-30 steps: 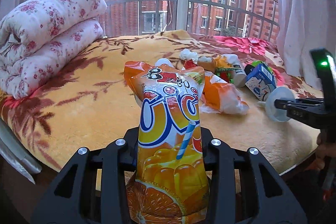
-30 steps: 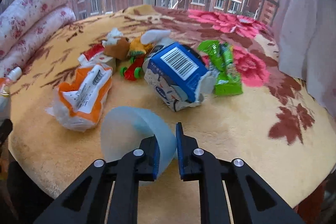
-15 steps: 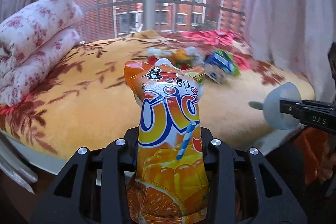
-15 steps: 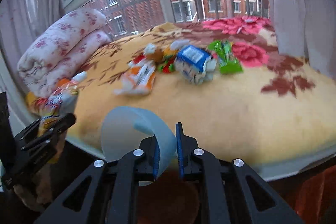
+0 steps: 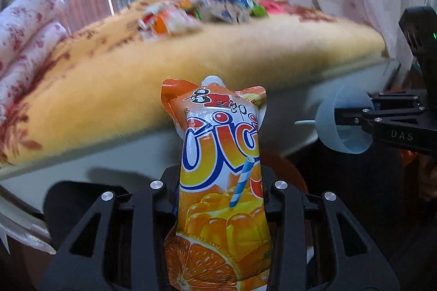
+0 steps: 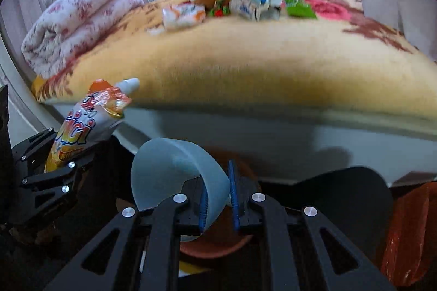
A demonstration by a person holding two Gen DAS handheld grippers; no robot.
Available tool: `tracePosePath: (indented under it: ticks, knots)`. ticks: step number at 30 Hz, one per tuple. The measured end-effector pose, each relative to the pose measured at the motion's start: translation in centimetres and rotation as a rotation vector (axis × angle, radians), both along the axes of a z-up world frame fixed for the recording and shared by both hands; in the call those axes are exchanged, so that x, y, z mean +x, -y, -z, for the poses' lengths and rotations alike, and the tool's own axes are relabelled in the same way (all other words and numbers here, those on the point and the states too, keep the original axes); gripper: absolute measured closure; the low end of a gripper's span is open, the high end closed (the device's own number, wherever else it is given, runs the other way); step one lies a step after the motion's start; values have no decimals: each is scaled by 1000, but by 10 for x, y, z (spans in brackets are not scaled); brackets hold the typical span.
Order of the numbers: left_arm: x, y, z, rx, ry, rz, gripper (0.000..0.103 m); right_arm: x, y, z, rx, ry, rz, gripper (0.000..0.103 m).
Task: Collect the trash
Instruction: 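Lower both tools over the orange bucket and release pouch and funnel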
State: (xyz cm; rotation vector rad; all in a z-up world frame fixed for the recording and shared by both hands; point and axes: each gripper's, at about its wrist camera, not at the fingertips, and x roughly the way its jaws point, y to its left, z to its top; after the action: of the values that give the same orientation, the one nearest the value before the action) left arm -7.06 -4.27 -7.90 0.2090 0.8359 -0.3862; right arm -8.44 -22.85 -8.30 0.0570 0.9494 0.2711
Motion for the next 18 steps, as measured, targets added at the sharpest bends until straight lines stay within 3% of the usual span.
tracePosePath:
  ticks: [10, 11, 12, 13, 14, 18]
  knots:
    - [7, 0, 28, 3, -133, 40, 62, 11, -11, 37, -17, -116, -41, 88]
    - [8, 1, 32, 18, -152, 44, 55, 13, -11, 39, -17, -122, -43, 75]
    - [8, 2, 36, 24, -164, 51, 45, 14, -11, 42, -16, -126, -44, 51]
    - [9, 2, 40, 34, -179, 50, 41, 17, -11, 45, -20, -132, -39, 44]
    - [10, 2, 42, 38, -186, 48, 34, 18, -10, 48, -27, -138, -34, 40]
    - [10, -5, 46, 32, -214, 39, 34, 23, -6, 48, -21, -141, -29, 42]
